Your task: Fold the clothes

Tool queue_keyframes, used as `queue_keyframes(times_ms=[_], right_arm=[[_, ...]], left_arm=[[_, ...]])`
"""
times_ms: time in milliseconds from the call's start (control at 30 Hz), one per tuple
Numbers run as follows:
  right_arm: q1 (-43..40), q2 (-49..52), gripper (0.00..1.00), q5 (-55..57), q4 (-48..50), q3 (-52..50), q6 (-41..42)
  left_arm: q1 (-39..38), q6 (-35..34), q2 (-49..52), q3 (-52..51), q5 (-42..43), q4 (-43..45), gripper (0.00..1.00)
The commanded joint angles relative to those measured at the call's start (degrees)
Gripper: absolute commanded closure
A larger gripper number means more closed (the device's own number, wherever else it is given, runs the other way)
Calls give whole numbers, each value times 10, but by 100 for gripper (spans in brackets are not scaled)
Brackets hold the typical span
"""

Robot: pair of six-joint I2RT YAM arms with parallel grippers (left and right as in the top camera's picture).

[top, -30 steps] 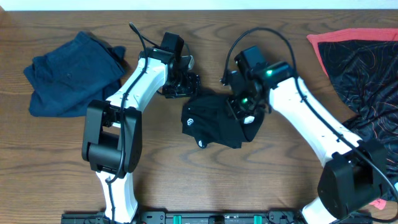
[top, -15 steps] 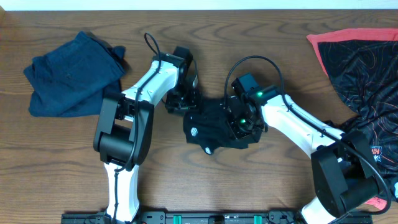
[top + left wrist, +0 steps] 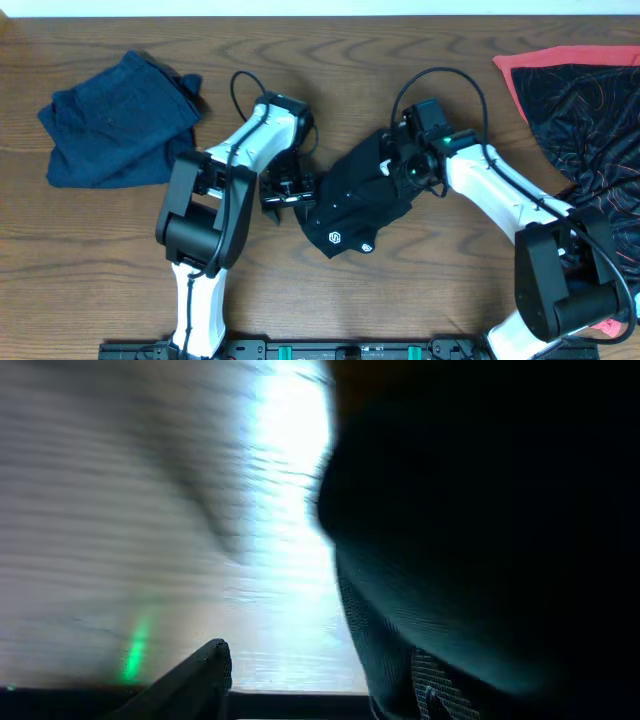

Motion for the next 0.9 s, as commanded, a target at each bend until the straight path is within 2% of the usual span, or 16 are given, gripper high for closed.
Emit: queue_keyframes(times_ms=[0,167,233,267,367,467,533,667,867], right_arm=[[-4,4,80,10,-8,7,-20],[-3,-19,74,-35,-101,53,-19],[-3,-37,71,-61,-137,72,-19],[-1,-48,68,-80,-151,79,-19],[12,-73,46,-121,-174,82,-20],[39,-75,44,-129,-200,81,-20],[63,-70,44,-129,-207,74,-19],[115,-45,44,-127,-203,62,-10],[162,11,46,-92,-189,61,22]], left_arm=[[-10,-18,-52,-2,0,-3,40],[5,-55,-124,-2,-122,4,39],[18,-48,-145,-2,-131,28,31],[26,-38,-154,-2,-130,45,30],[36,26,-166,-2,-95,96,29],[33,114,-159,-2,-30,125,26],[28,155,-150,-2,-19,126,25],[23,187,-133,-8,-17,127,21],[22,243,-105,-12,47,129,20]])
